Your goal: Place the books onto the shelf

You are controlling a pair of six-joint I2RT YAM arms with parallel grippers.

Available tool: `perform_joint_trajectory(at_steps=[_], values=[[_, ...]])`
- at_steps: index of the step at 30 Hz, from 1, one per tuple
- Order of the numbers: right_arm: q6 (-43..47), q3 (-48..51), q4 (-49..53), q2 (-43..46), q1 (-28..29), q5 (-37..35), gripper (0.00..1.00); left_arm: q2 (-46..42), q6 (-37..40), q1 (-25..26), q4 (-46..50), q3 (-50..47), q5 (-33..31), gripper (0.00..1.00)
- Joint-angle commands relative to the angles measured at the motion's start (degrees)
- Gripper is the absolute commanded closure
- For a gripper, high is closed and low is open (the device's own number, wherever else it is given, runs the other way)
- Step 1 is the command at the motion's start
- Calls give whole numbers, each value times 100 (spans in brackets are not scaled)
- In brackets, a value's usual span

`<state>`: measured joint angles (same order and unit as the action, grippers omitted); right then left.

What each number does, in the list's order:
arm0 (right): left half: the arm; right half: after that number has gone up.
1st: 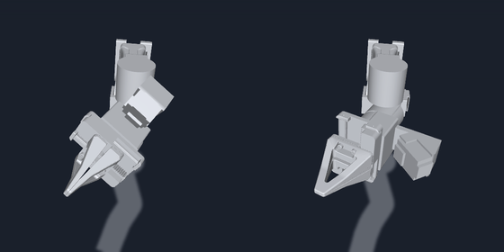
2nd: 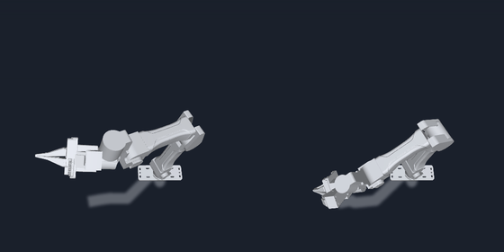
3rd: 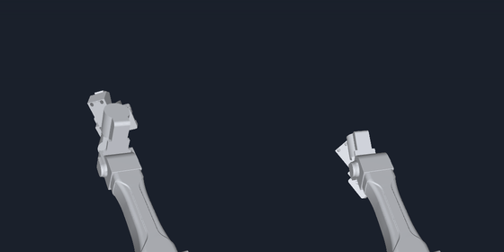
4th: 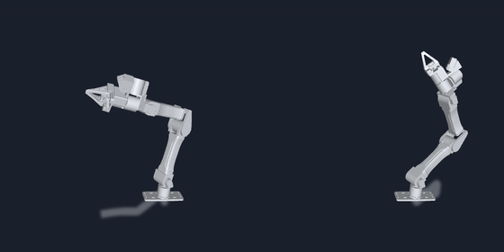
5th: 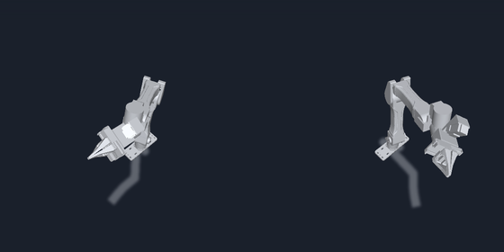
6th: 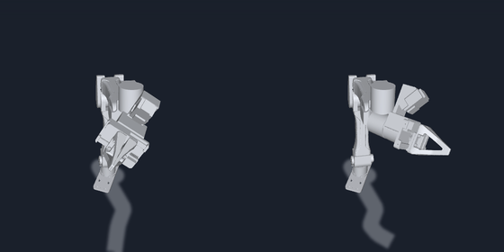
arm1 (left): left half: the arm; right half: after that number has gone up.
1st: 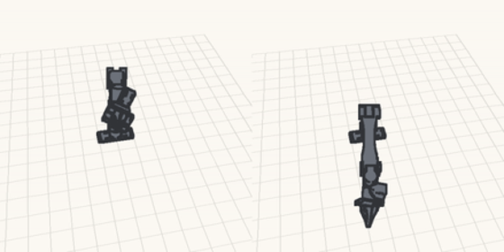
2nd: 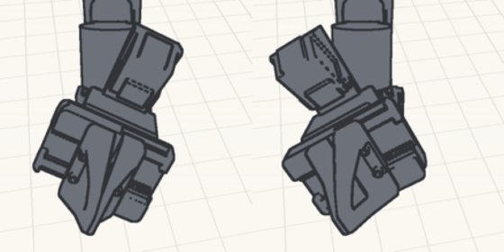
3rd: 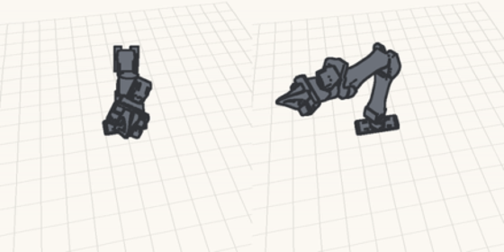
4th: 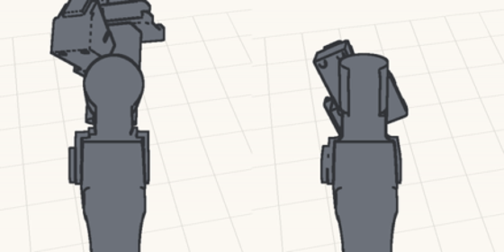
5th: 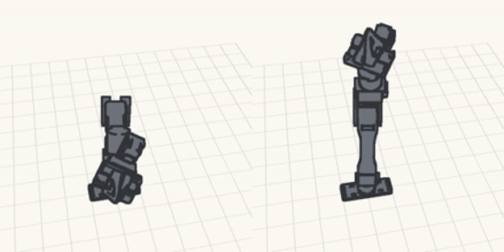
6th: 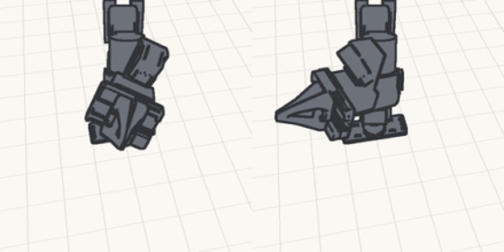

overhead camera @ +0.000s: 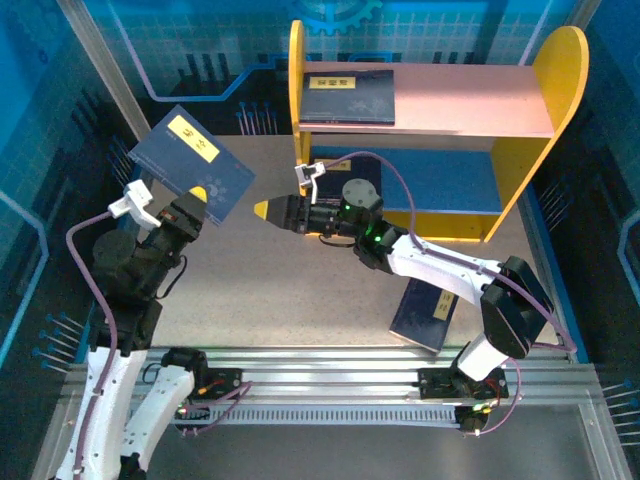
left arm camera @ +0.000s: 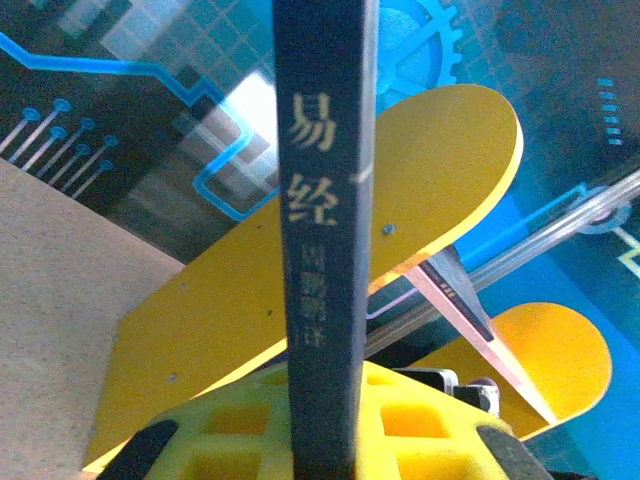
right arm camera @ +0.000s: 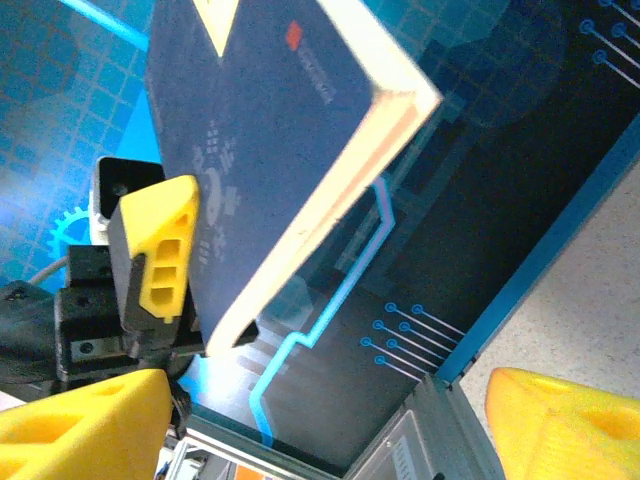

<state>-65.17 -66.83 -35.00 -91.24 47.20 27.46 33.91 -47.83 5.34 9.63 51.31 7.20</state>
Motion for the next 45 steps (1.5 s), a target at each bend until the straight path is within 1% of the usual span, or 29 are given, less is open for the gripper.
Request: perform_joint_trajectory(at_steps=[1, 4, 7, 10, 12, 13, 15, 16, 17, 19, 22, 23, 24, 25, 26, 27, 29, 32, 35, 39, 42, 45], values=[[-79, -331, -380, -85, 128, -66, 17, -17, -164, 178, -846, -77, 186, 100], [18, -577, -224, -211, 180, -57, 17, 28, -136, 344, -957, -182, 157, 100], [24, -770, -150, -344, 228, -74, 19, 62, -144, 542, -1288, -374, 144, 100], [-50, -896, -235, -483, 253, -59, 24, 113, -77, 761, -1469, -488, 42, 100], [-83, -944, -246, -517, 249, -74, 33, 167, 4, 889, -1479, -487, -21, 100], [-76, -965, -208, -515, 246, -83, 40, 185, 56, 929, -1474, -489, -49, 100], [-22, -1040, 56, -492, 226, -133, 67, 219, 136, 1002, -1451, -490, -108, 100], [35, -1060, 192, -462, 213, -164, 74, 233, 155, 1010, -1431, -490, -116, 100], [114, -1061, 307, -424, 208, -211, 79, 244, 163, 1017, -1420, -499, -131, 100], [278, -979, 431, -294, 197, -329, 86, 280, 177, 1021, -1357, -497, -156, 100], [647, -873, 698, -37, 202, -444, 89, 334, 218, 1022, -1104, -446, -212, 78], [813, -831, 843, 73, 192, -465, 90, 335, 262, 1021, -982, -426, -253, 69], [979, -768, 1013, 205, 193, -499, 90, 335, 289, 1021, -803, -382, -371, 53], [1124, -701, 1179, 332, 194, -541, 90, 335, 328, 1021, -585, -331, -550, 43], [1277, -624, 1388, 487, 173, -570, 90, 365, 416, 1015, -261, -245, -747, 38], [1448, -552, 1613, 653, 147, -599, 90, 430, 522, 997, 65, -111, -891, 37], [1764, -474, 2148, 947, 94, -602, 90, 610, 721, 933, 498, 142, -903, 36], [2299, -508, 3116, 1353, -46, -483, 89, 1015, 980, 708, 969, 617, -404, 36], [2849, -779, 4180, 1566, -320, -35, 88, 1457, 1232, 362, 1432, 1154, 299, 37], [3632, -1140, 5573, 1778, -615, 52, 88, 1765, 1596, -43, 1595, 1475, 1216, 35], [3929, -1233, 6105, 1901, -923, 379, 88, 2094, 1901, -256, 1832, 1774, 2025, 35], [4156, -1340, 6579, 1891, -1293, 828, 87, 2285, 2193, -288, 1823, 1872, 2704, 35]])
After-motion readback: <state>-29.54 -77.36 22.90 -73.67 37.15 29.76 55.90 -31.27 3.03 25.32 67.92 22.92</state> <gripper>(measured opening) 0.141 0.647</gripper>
